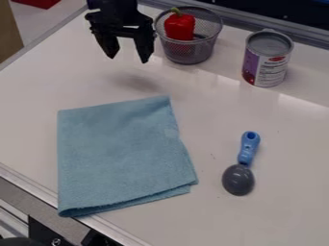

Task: Put the spoon handle on the bottom side of the table

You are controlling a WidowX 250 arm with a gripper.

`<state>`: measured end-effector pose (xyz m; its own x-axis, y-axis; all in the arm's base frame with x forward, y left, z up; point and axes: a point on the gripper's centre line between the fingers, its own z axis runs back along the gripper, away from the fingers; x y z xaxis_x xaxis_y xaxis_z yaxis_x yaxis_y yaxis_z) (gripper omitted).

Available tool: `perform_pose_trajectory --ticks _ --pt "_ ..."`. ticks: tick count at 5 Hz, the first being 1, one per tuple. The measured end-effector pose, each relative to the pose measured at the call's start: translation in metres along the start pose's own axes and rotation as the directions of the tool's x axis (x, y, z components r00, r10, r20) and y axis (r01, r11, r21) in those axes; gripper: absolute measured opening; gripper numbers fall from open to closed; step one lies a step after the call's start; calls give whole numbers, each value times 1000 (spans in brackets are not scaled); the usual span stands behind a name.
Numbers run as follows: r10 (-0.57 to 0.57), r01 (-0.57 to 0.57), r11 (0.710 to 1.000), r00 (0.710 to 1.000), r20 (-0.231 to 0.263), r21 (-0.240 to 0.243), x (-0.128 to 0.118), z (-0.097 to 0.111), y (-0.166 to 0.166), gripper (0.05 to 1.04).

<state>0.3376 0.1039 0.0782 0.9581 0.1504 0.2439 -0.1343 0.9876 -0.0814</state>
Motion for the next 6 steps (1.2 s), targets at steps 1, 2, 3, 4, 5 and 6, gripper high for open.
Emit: perform_pose_trajectory --ticks 1,2,3,4,5,6 --pt "-2 2 1000 999 -38 -4 -8 -11 0 999" --pt "-154 156 988 985 -80 18 -19 -20 -13 999" --pt "-284 290 957 947 -150 19 -26 -20 -32 999" --pt "-513 521 854 844 -157 9 -22 -9 -58 999" --pt "-708 712 701 691 -149 -30 -23 -7 -84 999" --pt "-864 866 500 500 -57 17 -29 13 -113 999"
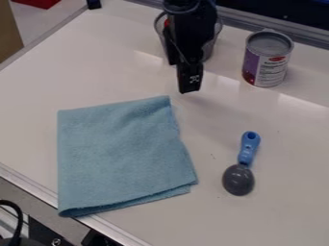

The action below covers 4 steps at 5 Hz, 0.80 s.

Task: Put the spoon handle on the bottom side of the table

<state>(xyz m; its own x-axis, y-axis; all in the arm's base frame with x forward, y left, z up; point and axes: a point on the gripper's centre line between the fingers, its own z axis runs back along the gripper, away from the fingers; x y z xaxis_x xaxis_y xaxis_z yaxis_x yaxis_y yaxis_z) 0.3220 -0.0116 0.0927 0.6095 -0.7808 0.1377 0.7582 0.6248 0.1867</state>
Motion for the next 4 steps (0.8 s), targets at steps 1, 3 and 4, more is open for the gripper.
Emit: perform_pose_trajectory --ticks 1,3,4 --pt "-262 262 965 965 8 -27 20 5 -25 999" --pt "-712 710 700 702 -1 -81 28 0 -54 999" --pt "-865 862 499 502 15 -88 24 -9 -67 999"
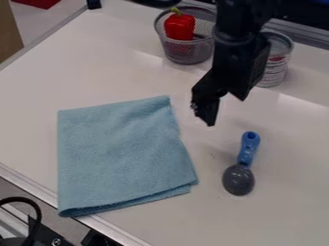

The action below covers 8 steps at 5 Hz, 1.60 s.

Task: Put the spoon handle on the bottom side of the table

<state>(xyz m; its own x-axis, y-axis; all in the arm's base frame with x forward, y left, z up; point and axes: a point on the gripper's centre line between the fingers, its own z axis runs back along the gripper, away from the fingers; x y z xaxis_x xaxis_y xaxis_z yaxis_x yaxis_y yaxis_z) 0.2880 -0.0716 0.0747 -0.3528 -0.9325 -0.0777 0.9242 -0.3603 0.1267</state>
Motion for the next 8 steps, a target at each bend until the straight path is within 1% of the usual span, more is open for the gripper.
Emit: perform_pose_trajectory --ticks 1,2,3,4,5,6,7,8 --pt "-245 245 969 969 -2 6 10 -3 -1 999" --pt "-469 467 881 883 13 81 20 -12 -1 999" --pt "-669 655 739 742 53 160 27 -6 2 999" --pt "-777 763 622 629 22 177 31 -7 4 999" --pt "-791 784 611 611 40 107 36 -22 -2 999" --pt "-790 789 612 613 12 58 44 -30 -1 999" --pt "-779 779 626 627 -22 24 50 -36 1 955" --pt "-771 771 637 637 -21 1 54 -39 2 681"
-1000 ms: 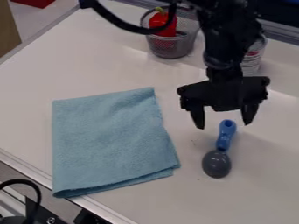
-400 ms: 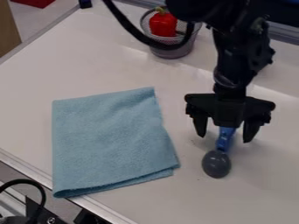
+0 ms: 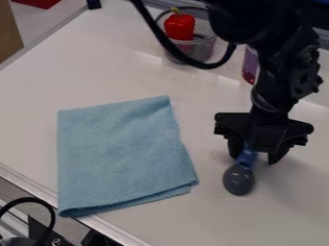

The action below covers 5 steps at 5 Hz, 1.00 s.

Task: Put the spoon handle on the bottom side of the table

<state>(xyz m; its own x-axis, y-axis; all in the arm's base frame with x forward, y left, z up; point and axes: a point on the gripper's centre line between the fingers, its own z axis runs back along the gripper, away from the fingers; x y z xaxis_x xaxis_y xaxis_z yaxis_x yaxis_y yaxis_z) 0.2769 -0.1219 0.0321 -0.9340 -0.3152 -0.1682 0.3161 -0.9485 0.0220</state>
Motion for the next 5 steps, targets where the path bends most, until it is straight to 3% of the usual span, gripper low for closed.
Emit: perform_pose_trajectory --ticks 1,2,3,4,5 --pt "30 -30 1000 999 39 -3 -1 -1 1 402" --pt "116 -115 993 992 48 -28 -2 -2 0 361" --pt "300 -295 953 950 86 -65 -1 -1 -8 361" --pt "526 -519 850 846 89 -93 -3 4 -16 361" --pt "707 -695 702 706 42 -155 -7 11 -21 361"
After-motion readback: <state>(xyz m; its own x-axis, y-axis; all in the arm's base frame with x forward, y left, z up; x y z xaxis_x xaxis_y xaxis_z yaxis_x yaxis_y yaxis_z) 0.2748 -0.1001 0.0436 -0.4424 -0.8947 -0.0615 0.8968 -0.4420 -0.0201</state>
